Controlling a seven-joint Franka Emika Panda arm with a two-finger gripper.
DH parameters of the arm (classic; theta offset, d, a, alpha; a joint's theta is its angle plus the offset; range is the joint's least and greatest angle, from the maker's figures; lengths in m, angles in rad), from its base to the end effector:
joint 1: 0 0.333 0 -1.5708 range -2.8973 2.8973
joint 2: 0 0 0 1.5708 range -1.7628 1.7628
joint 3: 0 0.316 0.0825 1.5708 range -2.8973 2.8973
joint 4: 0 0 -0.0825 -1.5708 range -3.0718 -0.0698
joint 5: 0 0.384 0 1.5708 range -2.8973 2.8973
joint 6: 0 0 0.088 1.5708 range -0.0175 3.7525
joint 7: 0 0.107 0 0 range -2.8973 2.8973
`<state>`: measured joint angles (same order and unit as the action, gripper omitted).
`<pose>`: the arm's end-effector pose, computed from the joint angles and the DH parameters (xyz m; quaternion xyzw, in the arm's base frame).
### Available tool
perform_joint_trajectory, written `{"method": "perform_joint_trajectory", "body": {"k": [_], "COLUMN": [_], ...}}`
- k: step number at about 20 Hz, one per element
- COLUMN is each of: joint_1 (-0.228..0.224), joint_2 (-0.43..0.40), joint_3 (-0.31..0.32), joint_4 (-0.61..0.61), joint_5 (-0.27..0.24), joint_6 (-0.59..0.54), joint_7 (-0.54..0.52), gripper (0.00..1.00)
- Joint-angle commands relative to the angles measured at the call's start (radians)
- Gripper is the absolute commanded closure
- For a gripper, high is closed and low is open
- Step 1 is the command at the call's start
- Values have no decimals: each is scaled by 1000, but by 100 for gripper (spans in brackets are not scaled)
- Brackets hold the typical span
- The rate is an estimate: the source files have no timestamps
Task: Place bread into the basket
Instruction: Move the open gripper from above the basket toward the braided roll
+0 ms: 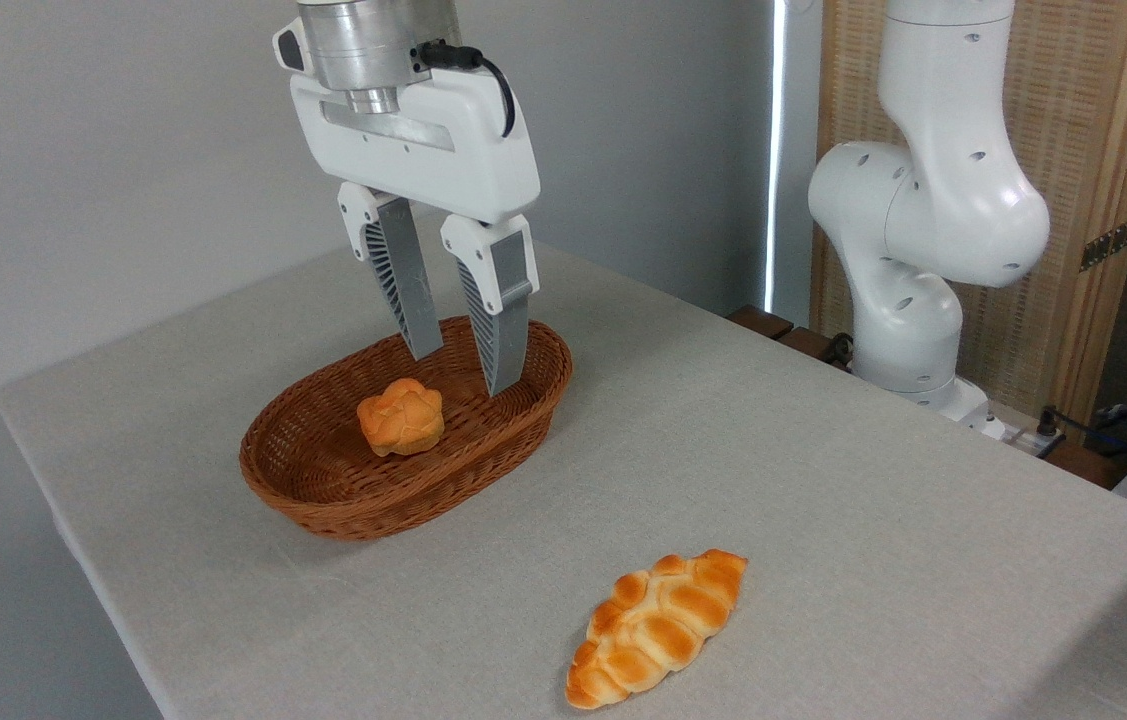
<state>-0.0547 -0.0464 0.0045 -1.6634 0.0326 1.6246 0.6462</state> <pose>0.5435 -0.0239 0.6109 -0.9396 0.3419 0.0011 0.0166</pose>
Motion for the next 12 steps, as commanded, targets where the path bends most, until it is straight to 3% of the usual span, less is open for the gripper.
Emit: {"method": "perform_joint_trajectory", "body": {"k": [1,9,12], "joint_1": [-4,4,35], "joint_2": [-93,-340,-369], "joint_3": [8,9,9], "joint_4": [-120,-496,-587], "joint_5": [-10,-6,-3], "joint_6": [38,299,370], "joint_7": [20,64,137], "gripper": [0,0,0]}}
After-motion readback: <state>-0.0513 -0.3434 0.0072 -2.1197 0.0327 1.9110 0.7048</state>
